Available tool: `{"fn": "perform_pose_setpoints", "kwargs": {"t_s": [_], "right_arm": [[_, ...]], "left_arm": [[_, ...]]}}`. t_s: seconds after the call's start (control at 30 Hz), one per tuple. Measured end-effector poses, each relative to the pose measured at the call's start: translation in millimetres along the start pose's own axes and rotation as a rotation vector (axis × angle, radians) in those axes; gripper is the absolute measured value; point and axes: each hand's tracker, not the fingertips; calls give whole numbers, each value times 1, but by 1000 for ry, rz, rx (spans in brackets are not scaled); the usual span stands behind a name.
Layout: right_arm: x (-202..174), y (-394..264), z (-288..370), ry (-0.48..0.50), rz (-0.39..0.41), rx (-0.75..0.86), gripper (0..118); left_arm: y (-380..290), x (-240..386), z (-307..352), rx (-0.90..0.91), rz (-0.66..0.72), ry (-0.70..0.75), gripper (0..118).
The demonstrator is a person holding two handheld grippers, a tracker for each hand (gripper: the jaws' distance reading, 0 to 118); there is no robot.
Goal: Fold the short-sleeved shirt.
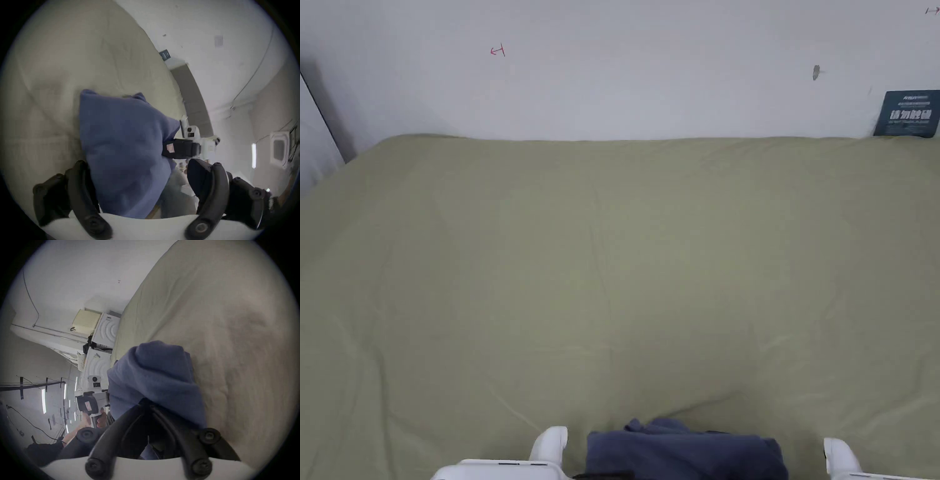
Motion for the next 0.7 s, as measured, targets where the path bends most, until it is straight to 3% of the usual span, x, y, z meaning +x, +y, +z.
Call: {"fn": "perform_pose_setpoints", "kwargs": {"t_s": [0.07,0.13,0.17,0.3,0.47,0.7], "right_arm": [[0,-1,1,2,-3,8,1],[-1,-2,1,-2,-7,17,1],[-1,-3,2,-2,-11,24,1],[-6,-4,3,-14,1,42,1],[-17,-5,8,-33,5,77,1],[-34,2,-3,-96,15,97,1]], "left_arm": [[-1,-3,3,9,36,-8,88],[-3,-6,8,22,32,46,44],[-3,-8,10,13,1,114,32],[-3,-7,15,11,9,48,28],[9,4,30,23,-104,59,24],[43,-34,129,131,-67,154,23]]}}
